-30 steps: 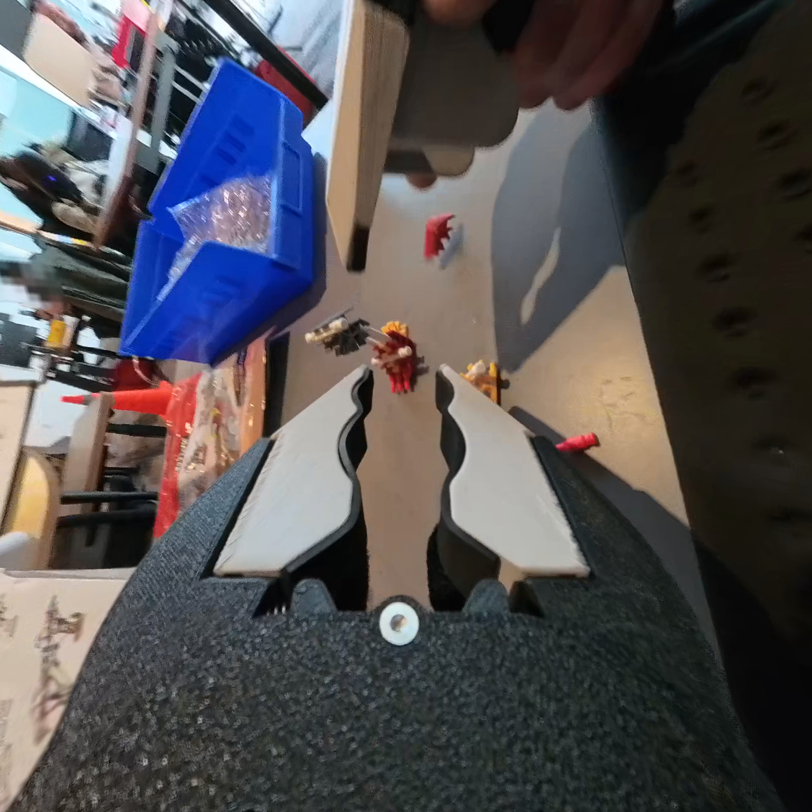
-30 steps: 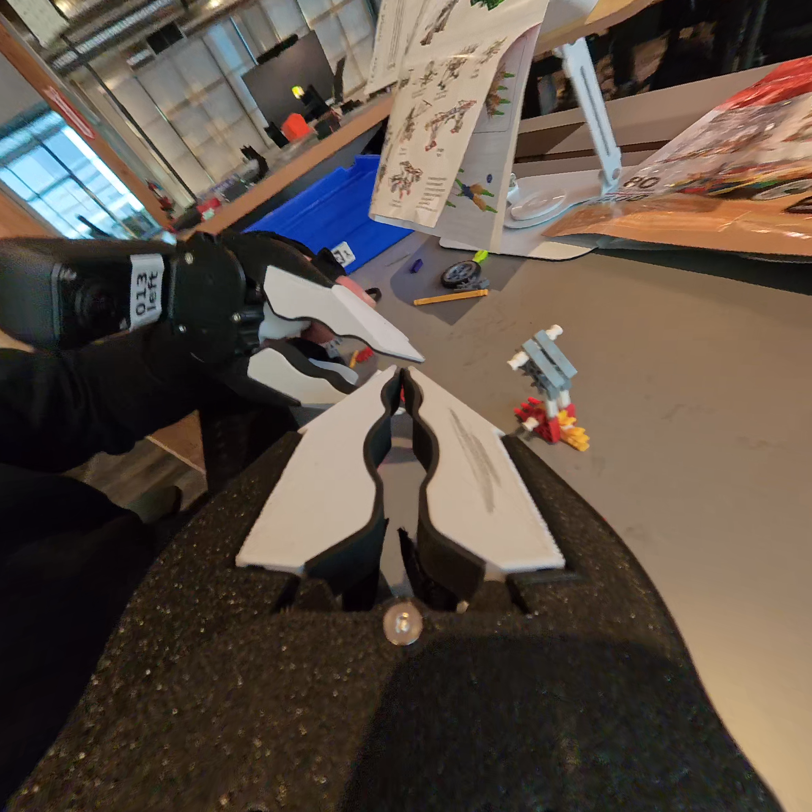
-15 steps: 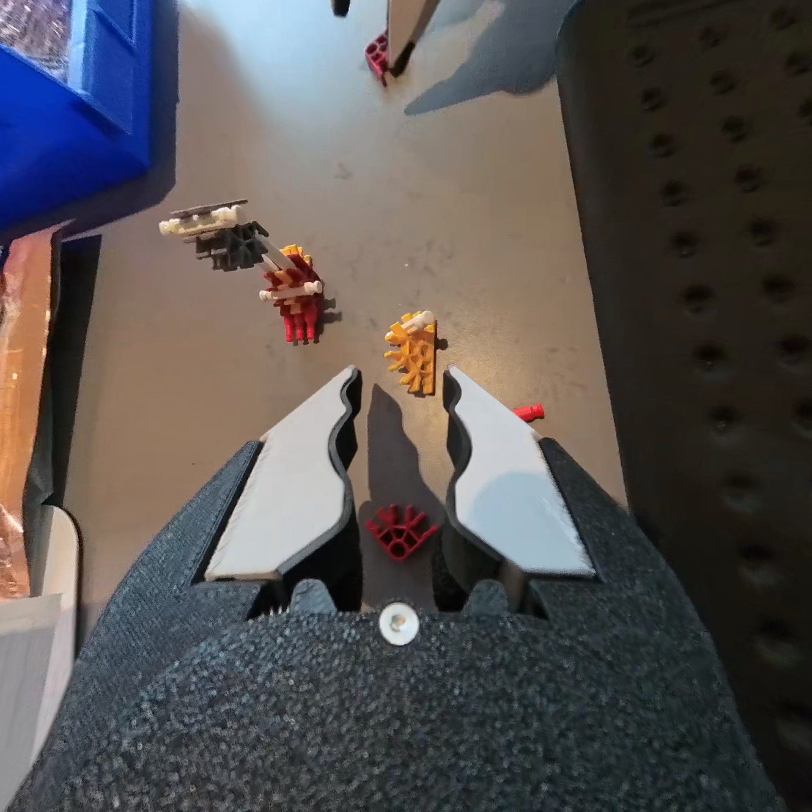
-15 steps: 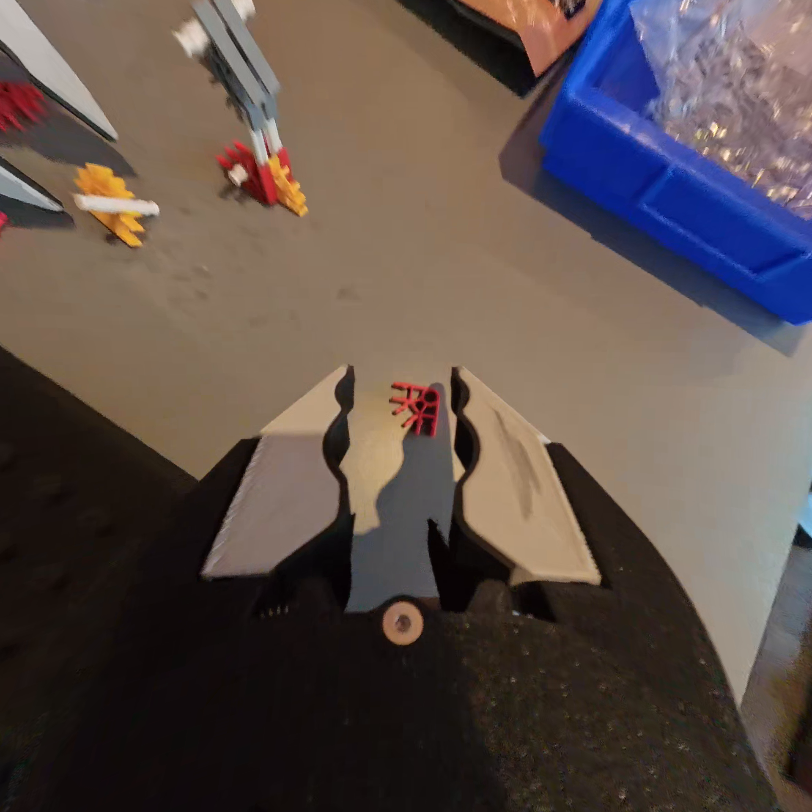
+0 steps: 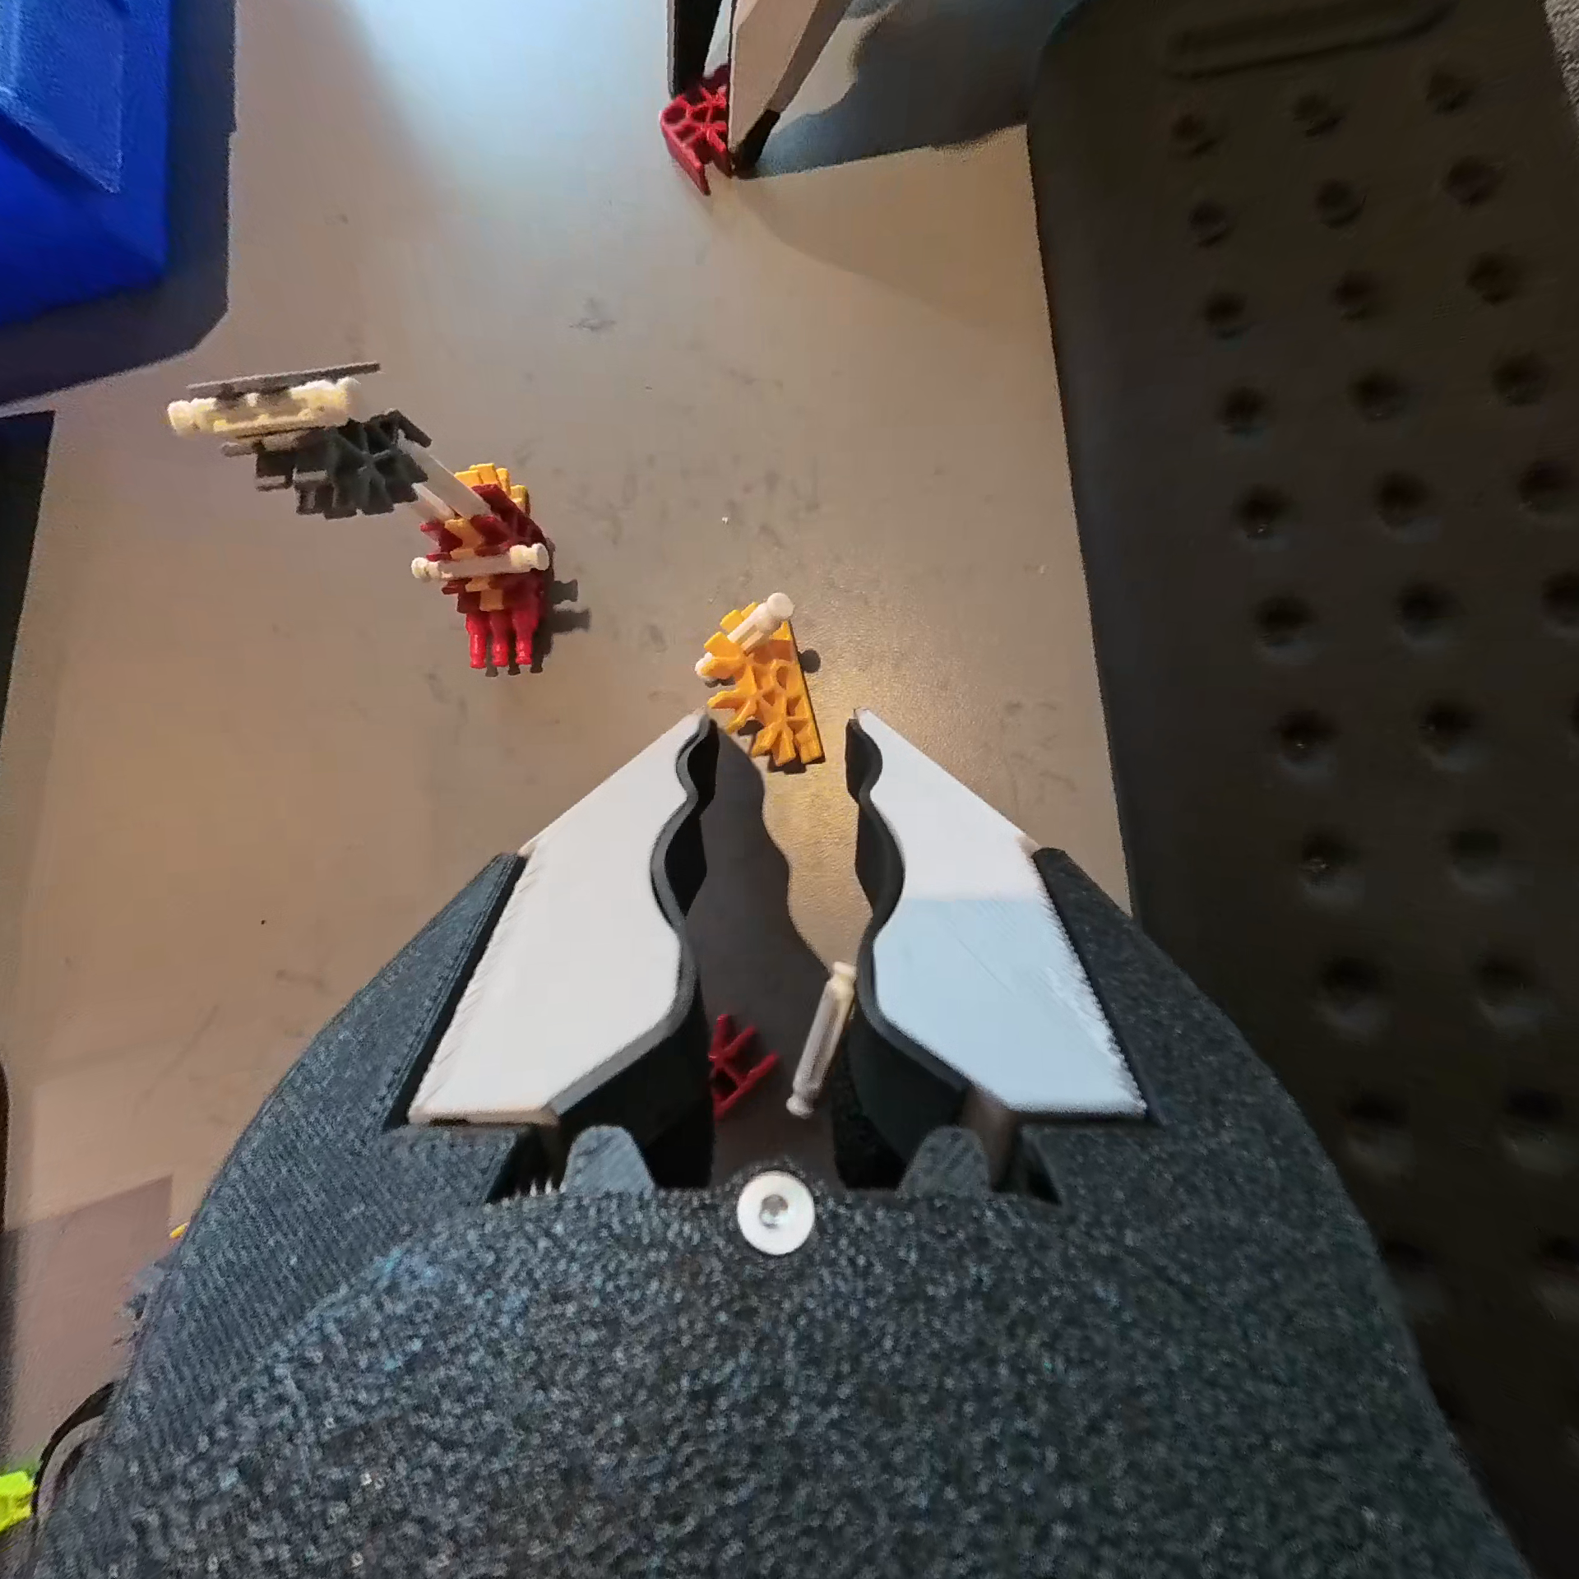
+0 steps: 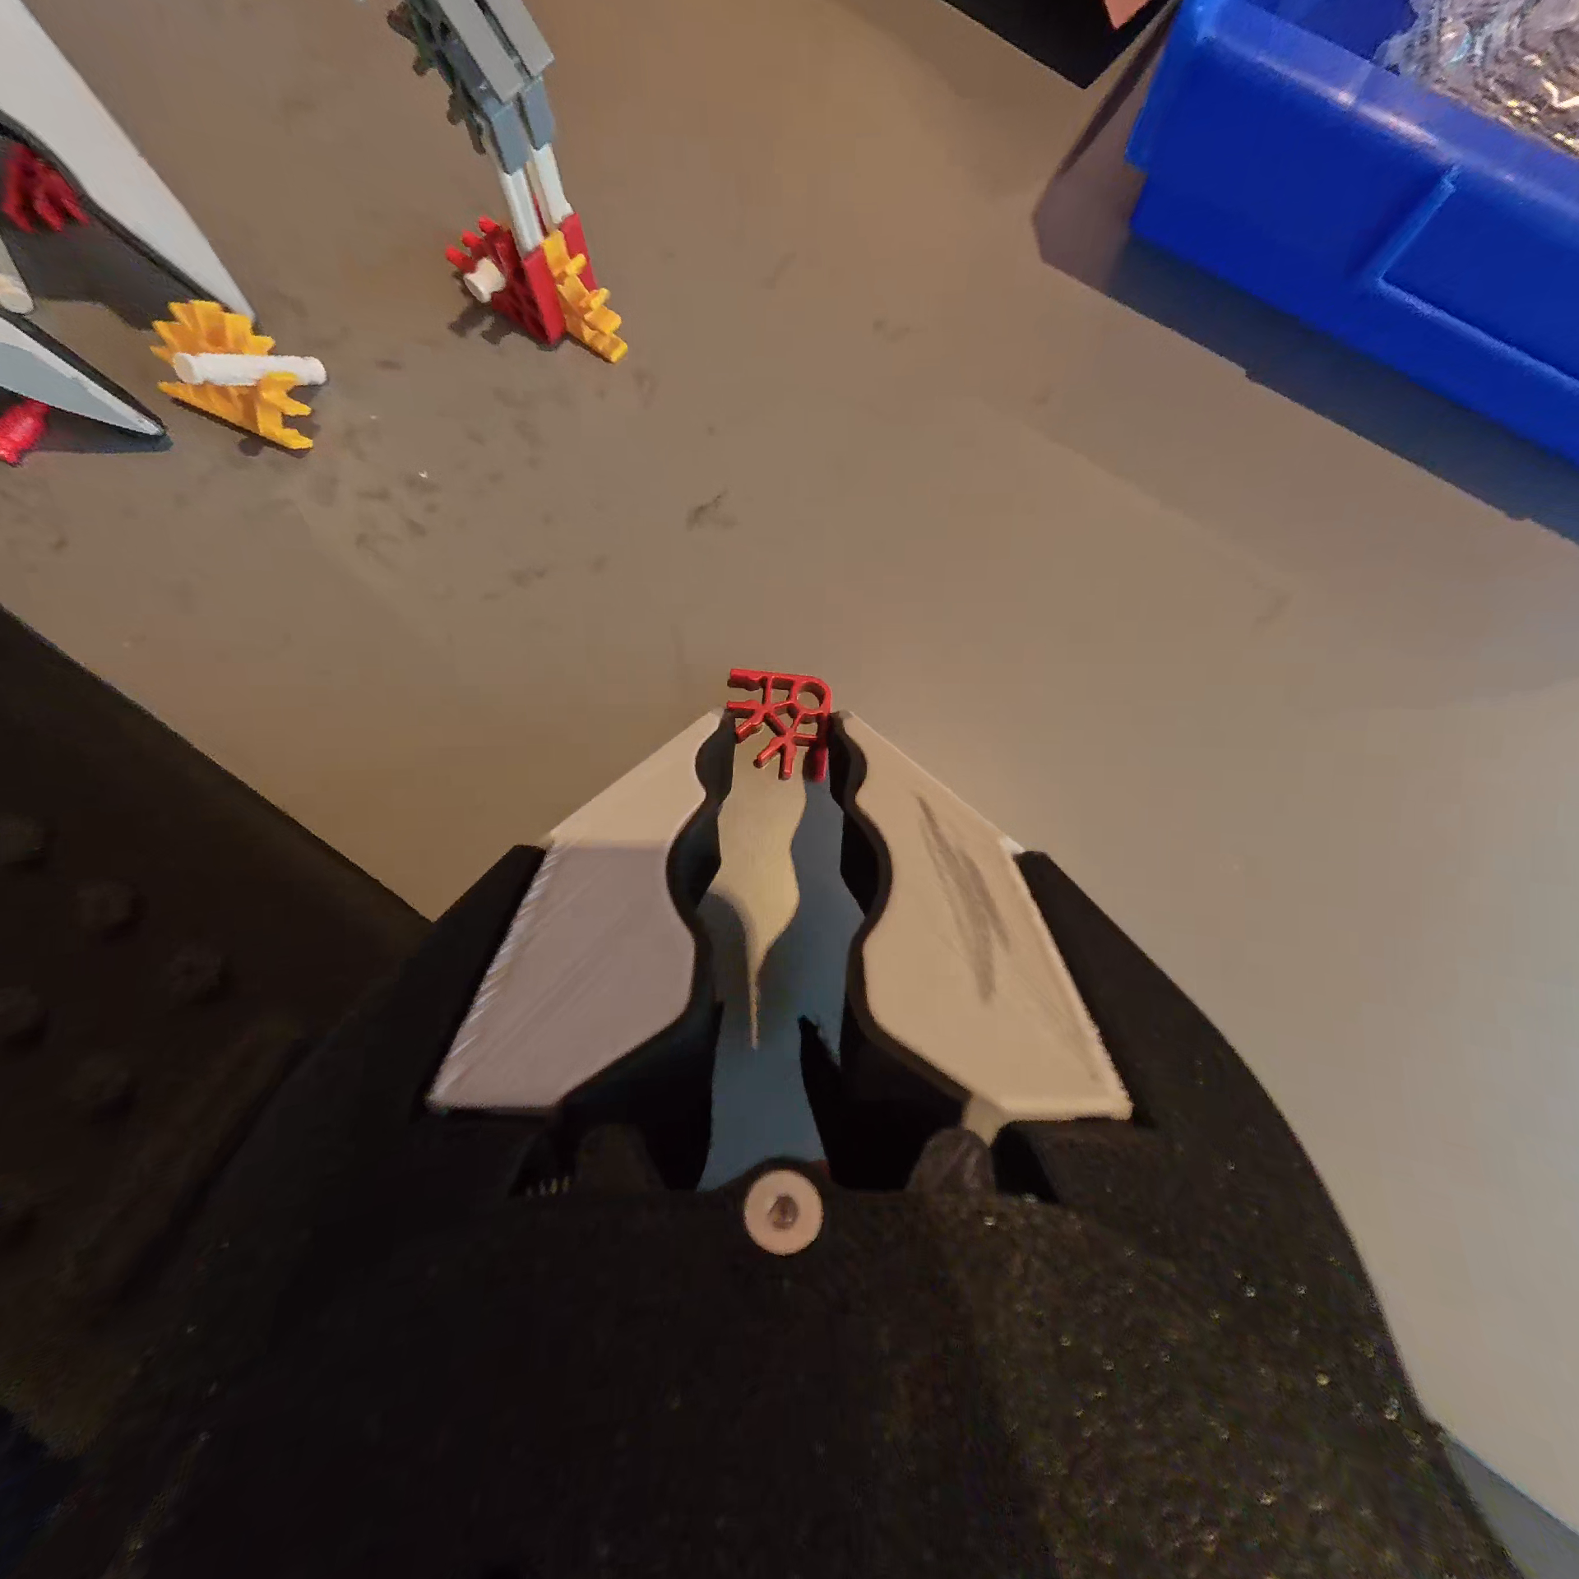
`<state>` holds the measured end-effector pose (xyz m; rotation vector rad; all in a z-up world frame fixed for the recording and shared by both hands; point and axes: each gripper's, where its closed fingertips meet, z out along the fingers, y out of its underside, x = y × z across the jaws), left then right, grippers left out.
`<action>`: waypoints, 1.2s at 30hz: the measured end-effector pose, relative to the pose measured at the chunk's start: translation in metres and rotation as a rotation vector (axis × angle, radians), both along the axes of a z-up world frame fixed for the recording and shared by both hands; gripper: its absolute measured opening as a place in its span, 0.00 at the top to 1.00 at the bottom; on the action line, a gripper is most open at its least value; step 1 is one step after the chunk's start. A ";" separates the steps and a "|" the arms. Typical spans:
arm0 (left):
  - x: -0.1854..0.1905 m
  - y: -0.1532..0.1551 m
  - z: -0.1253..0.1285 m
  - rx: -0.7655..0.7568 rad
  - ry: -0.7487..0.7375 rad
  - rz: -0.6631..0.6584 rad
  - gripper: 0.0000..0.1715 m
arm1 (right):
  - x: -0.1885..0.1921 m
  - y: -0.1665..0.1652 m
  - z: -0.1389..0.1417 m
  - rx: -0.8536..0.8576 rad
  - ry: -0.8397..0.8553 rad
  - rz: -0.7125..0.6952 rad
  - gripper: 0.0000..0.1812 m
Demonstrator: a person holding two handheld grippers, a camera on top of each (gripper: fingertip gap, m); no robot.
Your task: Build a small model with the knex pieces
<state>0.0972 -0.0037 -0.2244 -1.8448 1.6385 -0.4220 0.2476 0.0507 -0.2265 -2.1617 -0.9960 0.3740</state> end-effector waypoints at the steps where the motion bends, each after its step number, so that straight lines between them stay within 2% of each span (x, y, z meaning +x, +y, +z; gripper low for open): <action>1: 0.000 0.001 0.000 0.002 -0.002 0.001 0.82 | -0.004 -0.001 0.000 -0.001 0.002 0.016 0.88; 6: -0.004 0.007 0.006 0.045 -0.012 0.022 0.76 | -0.045 -0.017 0.017 0.067 0.038 0.177 0.88; 9: -0.005 0.011 0.023 0.073 -0.061 0.031 0.75 | -0.075 -0.027 0.039 0.244 0.011 0.324 0.88; 15: 0.010 0.004 0.075 -0.154 -0.408 0.058 0.79 | -0.115 -0.051 0.065 0.644 -0.163 0.626 0.88; 21: 0.021 -0.006 0.077 -0.297 -0.476 0.029 0.89 | -0.133 -0.062 0.076 0.864 -0.293 0.764 0.88; 23: 0.024 -0.012 0.077 -0.322 -0.485 -0.002 0.95 | -0.136 -0.064 0.077 0.899 -0.325 0.795 0.88; 26: 0.023 -0.008 0.081 -0.331 -0.517 0.018 0.96 | -0.137 -0.060 0.081 0.912 -0.318 0.776 0.88; 29: 0.019 0.008 0.095 -0.319 -0.620 0.109 0.97 | -0.134 -0.046 0.099 0.873 -0.205 0.610 0.84; 32: 0.015 0.019 0.125 -0.357 -0.858 0.188 0.97 | -0.124 -0.030 0.111 0.677 -0.011 0.361 0.81; 36: 0.016 0.020 0.145 -0.350 -1.026 0.201 0.97 | -0.138 -0.044 0.115 0.335 0.395 0.258 0.82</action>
